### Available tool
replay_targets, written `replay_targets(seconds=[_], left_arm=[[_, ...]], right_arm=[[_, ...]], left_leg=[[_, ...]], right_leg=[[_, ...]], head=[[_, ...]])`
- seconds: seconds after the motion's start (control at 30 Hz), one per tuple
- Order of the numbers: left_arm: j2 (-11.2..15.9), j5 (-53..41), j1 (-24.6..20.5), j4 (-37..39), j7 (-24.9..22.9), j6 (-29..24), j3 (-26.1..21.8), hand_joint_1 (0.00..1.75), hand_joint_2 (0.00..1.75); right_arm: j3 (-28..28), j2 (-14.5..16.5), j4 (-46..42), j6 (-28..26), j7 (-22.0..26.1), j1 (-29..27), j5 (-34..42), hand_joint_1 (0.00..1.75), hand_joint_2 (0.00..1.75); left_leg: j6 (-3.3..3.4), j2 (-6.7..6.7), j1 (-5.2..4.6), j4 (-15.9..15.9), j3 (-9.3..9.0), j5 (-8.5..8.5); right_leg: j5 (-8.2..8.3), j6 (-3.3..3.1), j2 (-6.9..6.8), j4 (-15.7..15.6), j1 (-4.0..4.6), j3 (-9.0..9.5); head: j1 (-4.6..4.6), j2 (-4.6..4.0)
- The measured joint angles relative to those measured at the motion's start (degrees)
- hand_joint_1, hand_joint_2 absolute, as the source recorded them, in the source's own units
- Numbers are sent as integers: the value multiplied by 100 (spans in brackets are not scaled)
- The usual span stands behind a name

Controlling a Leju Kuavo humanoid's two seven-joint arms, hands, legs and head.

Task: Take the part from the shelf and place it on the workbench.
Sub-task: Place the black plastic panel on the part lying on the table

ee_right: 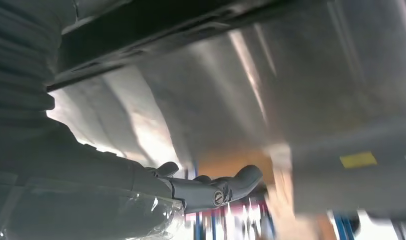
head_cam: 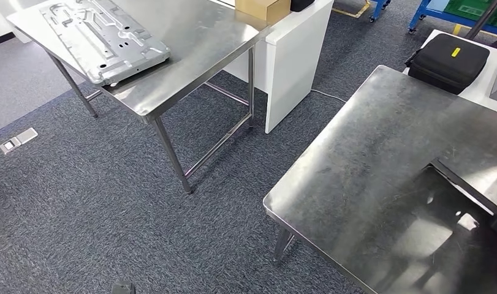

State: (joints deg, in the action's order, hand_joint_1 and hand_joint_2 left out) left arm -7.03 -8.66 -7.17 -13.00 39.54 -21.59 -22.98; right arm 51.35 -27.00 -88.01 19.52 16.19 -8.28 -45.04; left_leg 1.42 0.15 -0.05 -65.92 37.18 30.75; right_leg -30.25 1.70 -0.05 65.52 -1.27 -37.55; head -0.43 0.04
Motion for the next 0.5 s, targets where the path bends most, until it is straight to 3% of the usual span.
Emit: replay_targets(seconds=[0.17,0.3,0.5], left_arm=[[2,-19,6,2,0,2,-37,0,0],[-1,-19,7,2,-1,11,-43,0,0],[-24,-49,8,2,-11,67,-43,0,0]], right_arm=[[265,-619,-136,1749,-126,-301,352,0,175],[383,-890,-315,2075,-187,-414,472,0,175],[544,-1058,-693,2631,-339,-592,710,0,175]], left_leg=[[16,4,-1,0,7,11],[20,5,0,1,-1,12],[19,5,1,1,-3,11]], right_leg=[[0,0,7,-1,-1,-2],[0,0,8,-1,0,-3],[0,0,8,-1,0,-2]], head=[[-1,0],[0,0],[-1,0]])
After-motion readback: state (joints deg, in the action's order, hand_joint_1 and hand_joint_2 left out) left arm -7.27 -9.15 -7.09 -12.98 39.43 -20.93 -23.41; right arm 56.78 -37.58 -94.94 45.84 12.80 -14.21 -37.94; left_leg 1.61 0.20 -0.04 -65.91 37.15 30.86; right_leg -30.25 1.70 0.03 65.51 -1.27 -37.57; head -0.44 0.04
